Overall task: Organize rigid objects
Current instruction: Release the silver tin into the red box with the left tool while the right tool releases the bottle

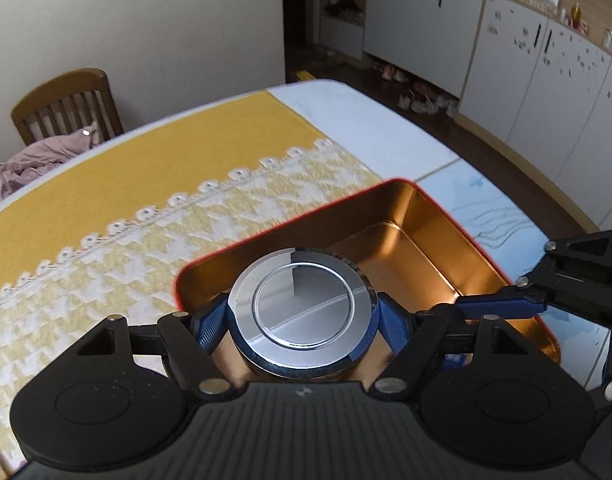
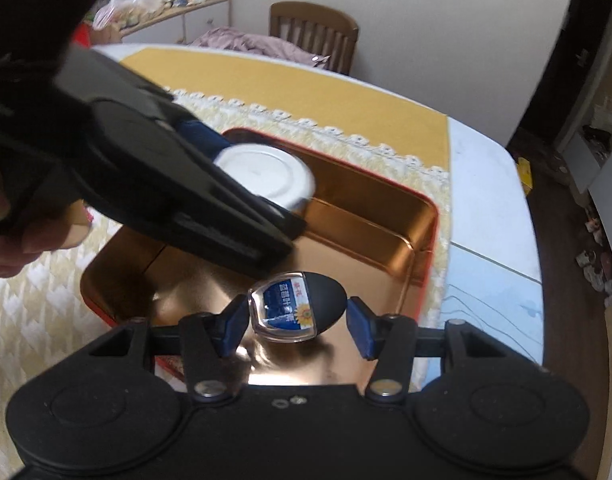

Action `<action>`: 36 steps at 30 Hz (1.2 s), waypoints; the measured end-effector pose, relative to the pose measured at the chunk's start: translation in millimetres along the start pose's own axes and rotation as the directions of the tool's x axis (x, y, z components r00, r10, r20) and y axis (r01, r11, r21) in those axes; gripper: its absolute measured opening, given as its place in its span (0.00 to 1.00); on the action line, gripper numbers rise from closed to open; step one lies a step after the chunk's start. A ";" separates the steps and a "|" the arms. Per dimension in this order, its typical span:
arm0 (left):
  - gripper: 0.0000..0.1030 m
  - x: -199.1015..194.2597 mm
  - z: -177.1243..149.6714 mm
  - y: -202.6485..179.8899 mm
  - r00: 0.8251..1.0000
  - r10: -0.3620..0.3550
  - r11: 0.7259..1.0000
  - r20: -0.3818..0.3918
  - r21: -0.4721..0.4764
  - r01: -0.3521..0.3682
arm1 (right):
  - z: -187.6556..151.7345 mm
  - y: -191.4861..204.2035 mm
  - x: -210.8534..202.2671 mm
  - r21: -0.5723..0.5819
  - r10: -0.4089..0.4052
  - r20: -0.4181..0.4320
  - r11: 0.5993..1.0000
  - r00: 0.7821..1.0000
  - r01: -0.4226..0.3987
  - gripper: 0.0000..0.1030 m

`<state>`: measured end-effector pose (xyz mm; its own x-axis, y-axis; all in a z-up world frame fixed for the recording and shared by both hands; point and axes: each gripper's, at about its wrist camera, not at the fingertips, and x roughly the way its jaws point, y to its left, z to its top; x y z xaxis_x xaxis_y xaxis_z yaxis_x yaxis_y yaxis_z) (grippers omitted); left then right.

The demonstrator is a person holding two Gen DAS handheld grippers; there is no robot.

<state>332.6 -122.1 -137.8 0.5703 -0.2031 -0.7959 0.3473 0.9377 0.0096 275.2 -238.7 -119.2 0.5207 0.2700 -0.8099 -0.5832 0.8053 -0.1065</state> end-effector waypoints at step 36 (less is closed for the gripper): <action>0.74 -3.5 3.6 -7.2 1.000 0.020 1.000 0.015 0.007 -0.021 | -5.1 5.7 -14.0 0.049 0.008 0.012 0.999 1.000 -0.008 0.68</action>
<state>330.8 -129.1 -133.0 0.5885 -0.1882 -0.7863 0.3407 0.9397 0.0301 261.4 -240.6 -111.4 0.5237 0.2823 -0.8037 -0.5559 0.8282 -0.0713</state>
